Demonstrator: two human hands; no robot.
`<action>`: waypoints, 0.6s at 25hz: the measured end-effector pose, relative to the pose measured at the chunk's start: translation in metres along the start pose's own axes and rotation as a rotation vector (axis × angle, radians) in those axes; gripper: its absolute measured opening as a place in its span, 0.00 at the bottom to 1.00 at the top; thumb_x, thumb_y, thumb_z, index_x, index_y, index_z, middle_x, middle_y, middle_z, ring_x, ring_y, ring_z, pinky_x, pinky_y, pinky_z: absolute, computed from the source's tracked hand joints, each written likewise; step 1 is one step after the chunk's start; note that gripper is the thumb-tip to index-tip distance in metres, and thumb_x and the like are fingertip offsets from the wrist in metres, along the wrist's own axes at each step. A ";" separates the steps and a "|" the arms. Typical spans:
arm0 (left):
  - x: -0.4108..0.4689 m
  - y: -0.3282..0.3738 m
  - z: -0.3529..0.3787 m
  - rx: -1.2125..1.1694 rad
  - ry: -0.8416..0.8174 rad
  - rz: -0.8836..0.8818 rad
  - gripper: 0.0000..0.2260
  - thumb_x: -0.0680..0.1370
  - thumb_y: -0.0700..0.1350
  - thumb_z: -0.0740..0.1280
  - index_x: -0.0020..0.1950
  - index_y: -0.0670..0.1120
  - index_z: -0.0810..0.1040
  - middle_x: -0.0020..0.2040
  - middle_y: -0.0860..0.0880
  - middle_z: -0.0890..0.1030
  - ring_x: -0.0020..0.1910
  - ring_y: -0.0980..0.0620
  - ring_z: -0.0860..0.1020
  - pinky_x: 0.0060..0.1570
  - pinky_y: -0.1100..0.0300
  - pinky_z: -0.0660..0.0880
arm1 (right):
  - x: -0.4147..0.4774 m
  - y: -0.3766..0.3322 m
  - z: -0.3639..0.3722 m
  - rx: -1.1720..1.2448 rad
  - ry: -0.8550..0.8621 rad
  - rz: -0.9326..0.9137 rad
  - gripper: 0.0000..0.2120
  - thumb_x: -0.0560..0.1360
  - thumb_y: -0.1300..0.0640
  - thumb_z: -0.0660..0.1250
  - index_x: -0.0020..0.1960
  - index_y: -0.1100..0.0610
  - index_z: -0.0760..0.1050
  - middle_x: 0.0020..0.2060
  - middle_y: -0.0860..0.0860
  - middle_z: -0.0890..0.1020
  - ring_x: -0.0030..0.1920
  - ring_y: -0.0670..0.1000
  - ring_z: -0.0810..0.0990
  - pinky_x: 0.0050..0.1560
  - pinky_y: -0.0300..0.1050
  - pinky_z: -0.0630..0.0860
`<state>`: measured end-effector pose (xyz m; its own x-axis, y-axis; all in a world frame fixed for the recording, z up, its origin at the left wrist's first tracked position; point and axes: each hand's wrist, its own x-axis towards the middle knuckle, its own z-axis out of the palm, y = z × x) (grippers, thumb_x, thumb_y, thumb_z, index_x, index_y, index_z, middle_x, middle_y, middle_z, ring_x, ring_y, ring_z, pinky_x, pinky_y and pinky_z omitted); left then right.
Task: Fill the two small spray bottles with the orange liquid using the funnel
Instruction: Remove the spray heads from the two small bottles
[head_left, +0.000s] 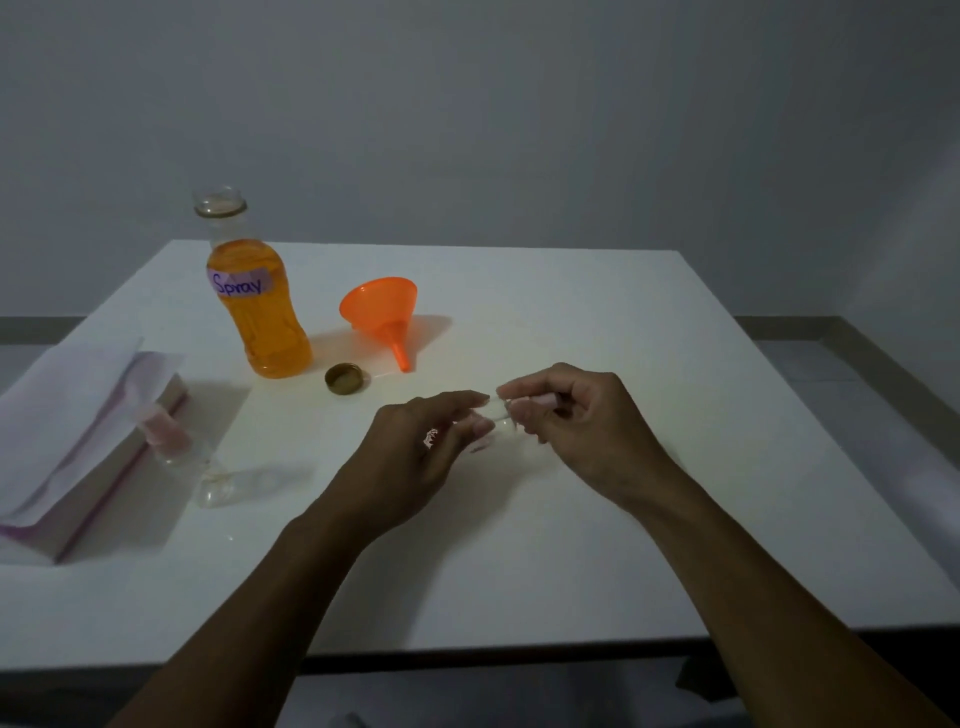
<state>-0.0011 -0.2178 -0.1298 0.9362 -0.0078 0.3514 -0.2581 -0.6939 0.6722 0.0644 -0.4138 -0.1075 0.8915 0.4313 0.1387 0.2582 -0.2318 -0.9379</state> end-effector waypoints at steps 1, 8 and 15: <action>0.000 0.000 -0.001 -0.015 -0.003 -0.005 0.18 0.77 0.58 0.60 0.64 0.54 0.77 0.55 0.55 0.82 0.50 0.59 0.79 0.48 0.59 0.78 | -0.001 -0.001 -0.003 0.016 -0.042 0.000 0.10 0.75 0.62 0.73 0.56 0.56 0.84 0.43 0.50 0.85 0.41 0.44 0.83 0.45 0.40 0.81; -0.002 0.003 0.005 -0.003 -0.044 0.043 0.19 0.74 0.61 0.64 0.62 0.56 0.74 0.55 0.59 0.78 0.50 0.59 0.76 0.44 0.59 0.78 | -0.004 -0.004 -0.012 -0.040 -0.099 0.246 0.23 0.75 0.36 0.66 0.52 0.56 0.83 0.38 0.56 0.86 0.35 0.55 0.85 0.38 0.51 0.83; -0.004 0.004 0.008 0.051 0.012 0.045 0.21 0.72 0.58 0.67 0.62 0.52 0.75 0.59 0.52 0.78 0.53 0.54 0.75 0.47 0.60 0.77 | -0.006 0.002 -0.020 -0.019 -0.143 0.200 0.18 0.73 0.44 0.73 0.61 0.46 0.79 0.51 0.48 0.84 0.46 0.53 0.86 0.43 0.53 0.83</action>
<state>-0.0038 -0.2263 -0.1332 0.9209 -0.0316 0.3886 -0.2872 -0.7290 0.6214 0.0668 -0.4347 -0.1037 0.8643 0.4935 -0.0971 0.0896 -0.3411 -0.9358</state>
